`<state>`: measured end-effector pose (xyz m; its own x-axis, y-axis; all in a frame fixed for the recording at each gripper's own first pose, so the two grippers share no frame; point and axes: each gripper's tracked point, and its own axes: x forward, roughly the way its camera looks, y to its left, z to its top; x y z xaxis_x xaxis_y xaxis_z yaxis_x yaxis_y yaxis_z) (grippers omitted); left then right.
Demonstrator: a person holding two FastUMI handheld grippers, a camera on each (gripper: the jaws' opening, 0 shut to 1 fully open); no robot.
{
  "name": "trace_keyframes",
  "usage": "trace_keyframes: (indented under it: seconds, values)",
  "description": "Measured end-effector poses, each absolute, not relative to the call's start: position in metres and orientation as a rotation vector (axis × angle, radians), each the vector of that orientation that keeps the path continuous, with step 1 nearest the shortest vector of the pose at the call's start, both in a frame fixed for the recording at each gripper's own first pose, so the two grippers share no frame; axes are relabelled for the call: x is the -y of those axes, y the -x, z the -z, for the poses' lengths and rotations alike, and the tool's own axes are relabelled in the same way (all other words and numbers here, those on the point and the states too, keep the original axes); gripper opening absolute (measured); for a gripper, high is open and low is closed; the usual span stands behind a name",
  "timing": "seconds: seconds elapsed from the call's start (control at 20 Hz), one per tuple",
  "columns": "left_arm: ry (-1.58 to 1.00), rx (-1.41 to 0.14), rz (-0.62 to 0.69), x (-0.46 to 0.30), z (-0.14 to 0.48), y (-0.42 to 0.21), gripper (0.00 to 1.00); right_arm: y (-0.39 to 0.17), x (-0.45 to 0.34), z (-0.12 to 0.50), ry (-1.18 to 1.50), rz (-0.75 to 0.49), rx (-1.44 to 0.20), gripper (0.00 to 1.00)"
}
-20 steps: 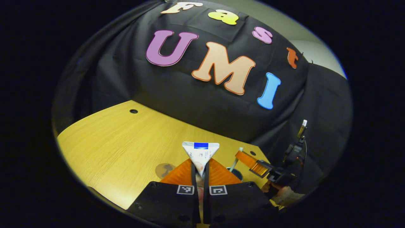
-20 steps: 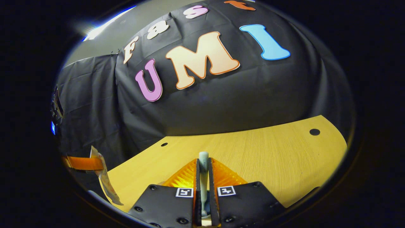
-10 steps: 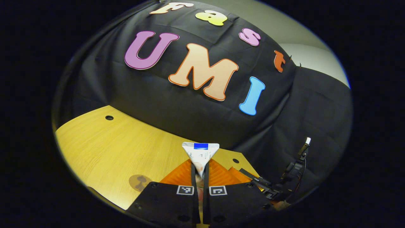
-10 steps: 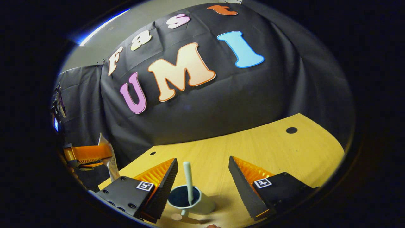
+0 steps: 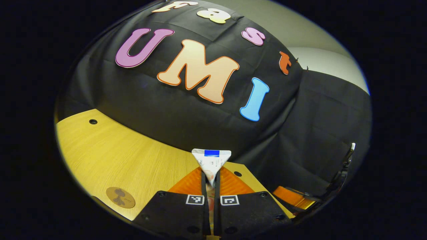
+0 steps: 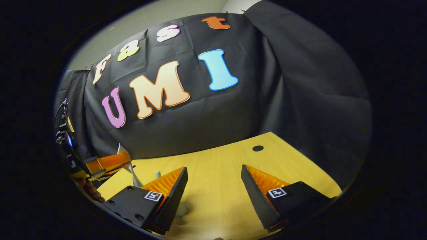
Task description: Put the toothbrush and toothpaste on the desktop into the cup, then pick up the cup and place it on the coaster on the desktop.
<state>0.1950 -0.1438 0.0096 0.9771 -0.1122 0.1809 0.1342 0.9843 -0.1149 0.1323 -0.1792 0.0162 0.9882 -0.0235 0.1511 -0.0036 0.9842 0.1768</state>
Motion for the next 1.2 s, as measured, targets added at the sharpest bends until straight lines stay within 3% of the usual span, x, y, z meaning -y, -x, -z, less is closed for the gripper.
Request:
trace_keyframes:
  seconds: [0.5,0.65,0.7,0.8,0.9,1.0,1.05,1.1,1.2]
  values:
    - [0.138,0.162,0.088,0.135,0.04,-0.212,0.03,-0.108,0.179,0.008,-0.145,0.006,0.104,0.98]
    - [0.129,0.138,0.063,0.132,0.052,-0.212,0.07,-0.104,0.179,0.001,-0.159,0.018,0.115,0.98]
    - [0.138,0.129,0.063,0.132,0.055,-0.21,0.08,-0.102,0.179,-0.001,-0.162,0.019,0.119,0.94]
    - [0.145,0.141,0.074,0.135,0.052,-0.203,0.13,-0.102,0.179,-0.002,-0.162,0.015,0.117,0.98]
    - [0.136,0.13,0.093,0.139,0.053,-0.195,0.24,-0.102,0.176,-0.001,-0.183,0.002,0.105,0.98]
    - [0.116,0.126,0.096,0.139,0.053,-0.188,0.49,-0.104,0.174,0.002,-0.19,-0.001,0.095,0.98]
    - [0.1,0.124,0.084,0.136,0.053,-0.182,0.69,-0.104,0.172,0.004,-0.185,-0.004,0.089,0.98]
    - [0.092,0.122,0.073,0.132,0.052,-0.178,0.81,-0.103,0.17,0.006,-0.182,-0.01,0.08,0.98]
    - [0.084,0.128,0.034,0.122,0.046,-0.167,0.88,-0.102,0.162,0.01,-0.177,-0.034,0.058,0.94]
